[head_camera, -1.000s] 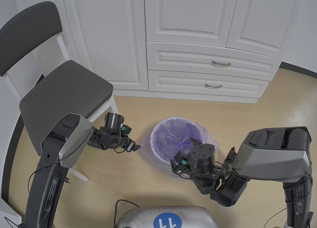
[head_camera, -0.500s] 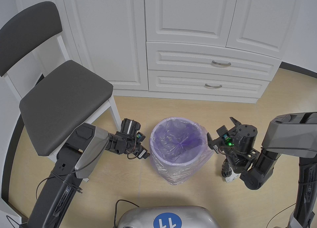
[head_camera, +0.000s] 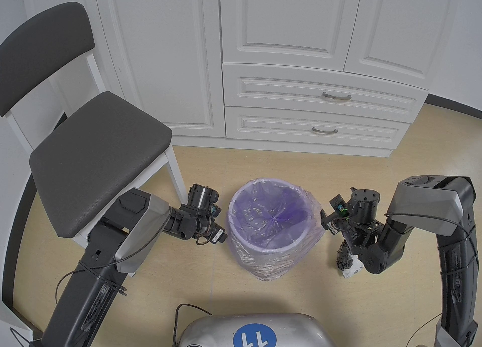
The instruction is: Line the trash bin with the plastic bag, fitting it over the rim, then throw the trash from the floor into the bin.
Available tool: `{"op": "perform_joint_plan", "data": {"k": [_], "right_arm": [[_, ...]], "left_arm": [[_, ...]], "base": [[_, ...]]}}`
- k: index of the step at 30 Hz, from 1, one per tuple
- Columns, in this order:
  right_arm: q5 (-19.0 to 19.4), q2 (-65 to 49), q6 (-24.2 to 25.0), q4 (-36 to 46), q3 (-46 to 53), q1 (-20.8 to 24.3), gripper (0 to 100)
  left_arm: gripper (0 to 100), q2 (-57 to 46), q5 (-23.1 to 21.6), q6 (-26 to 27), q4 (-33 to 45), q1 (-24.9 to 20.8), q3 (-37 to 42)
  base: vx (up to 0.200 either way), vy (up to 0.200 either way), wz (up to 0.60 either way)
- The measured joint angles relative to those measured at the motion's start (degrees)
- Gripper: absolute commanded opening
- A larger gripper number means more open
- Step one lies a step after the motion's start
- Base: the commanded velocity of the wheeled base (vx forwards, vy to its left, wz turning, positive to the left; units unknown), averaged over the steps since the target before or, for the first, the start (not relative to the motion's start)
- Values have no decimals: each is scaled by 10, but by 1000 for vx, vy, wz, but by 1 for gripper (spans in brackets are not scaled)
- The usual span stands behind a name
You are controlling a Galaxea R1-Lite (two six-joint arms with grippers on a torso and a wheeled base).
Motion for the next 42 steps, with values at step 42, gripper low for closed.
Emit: {"op": "perform_joint_plan", "data": {"k": [42], "right_arm": [[151,282,104,651,-658,-75,100]], "left_arm": [[100,-258,42,-29,-454,-5,579]], "base": [[0,0,0]]}}
